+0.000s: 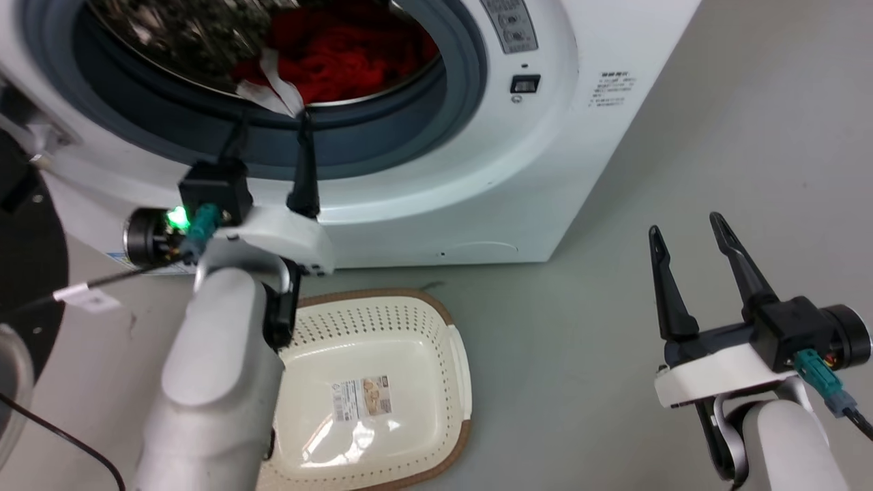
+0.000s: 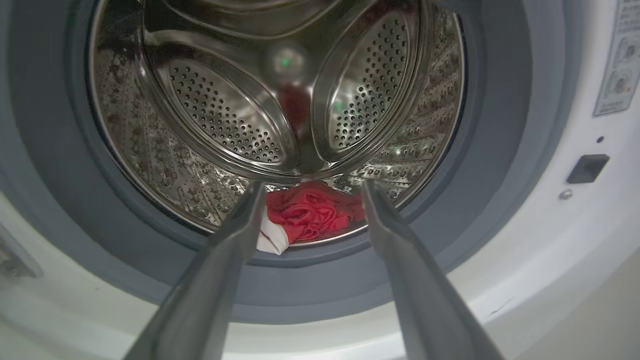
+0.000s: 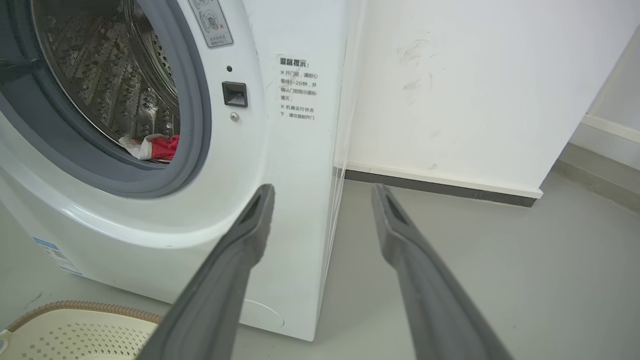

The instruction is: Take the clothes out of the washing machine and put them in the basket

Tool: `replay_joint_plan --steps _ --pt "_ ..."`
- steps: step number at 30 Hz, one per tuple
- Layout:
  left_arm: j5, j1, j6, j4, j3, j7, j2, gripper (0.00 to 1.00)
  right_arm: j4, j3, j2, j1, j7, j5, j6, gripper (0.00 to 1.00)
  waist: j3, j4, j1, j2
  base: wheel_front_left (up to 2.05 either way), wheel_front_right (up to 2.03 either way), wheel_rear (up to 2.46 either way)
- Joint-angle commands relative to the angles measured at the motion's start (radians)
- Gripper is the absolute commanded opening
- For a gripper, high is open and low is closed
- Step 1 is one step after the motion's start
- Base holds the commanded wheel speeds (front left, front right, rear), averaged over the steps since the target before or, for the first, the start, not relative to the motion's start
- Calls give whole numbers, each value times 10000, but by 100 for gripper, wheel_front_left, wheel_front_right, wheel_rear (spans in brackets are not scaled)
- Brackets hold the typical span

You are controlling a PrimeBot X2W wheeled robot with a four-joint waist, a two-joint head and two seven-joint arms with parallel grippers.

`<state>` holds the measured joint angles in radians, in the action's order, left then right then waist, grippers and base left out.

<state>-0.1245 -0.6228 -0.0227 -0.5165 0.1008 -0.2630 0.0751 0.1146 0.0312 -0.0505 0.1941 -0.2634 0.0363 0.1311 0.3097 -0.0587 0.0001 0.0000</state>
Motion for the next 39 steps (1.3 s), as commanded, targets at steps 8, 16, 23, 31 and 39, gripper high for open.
replay_joint_plan --steps 8,16,23,31,39 --pt "337 -2294 152 -1814 -260 -26 735 100 -187 396 7 771 -20 -368 -7 100 1499 -884 -1 0 0 0 0" --pt "520 -4518 293 -3983 -189 380 1589 100 -239 822 9 1211 -20 -787 -7 100 2347 -1466 -1 0 0 0 0" --pt "675 -6223 567 -5392 37 1792 2255 100 -201 1158 9 1468 -20 -1172 -7 100 2853 -1885 -1 0 0 0 0" --pt "977 -7826 819 -6660 456 4079 2913 100 -142 1465 9 1643 -20 -1546 -7 100 3243 -2279 -1 0 0 0 0" --pt "952 -8826 742 -7239 553 6157 3261 100 -144 1694 9 1811 -20 -1807 -7 100 3631 -2612 -1 0 0 0 0"
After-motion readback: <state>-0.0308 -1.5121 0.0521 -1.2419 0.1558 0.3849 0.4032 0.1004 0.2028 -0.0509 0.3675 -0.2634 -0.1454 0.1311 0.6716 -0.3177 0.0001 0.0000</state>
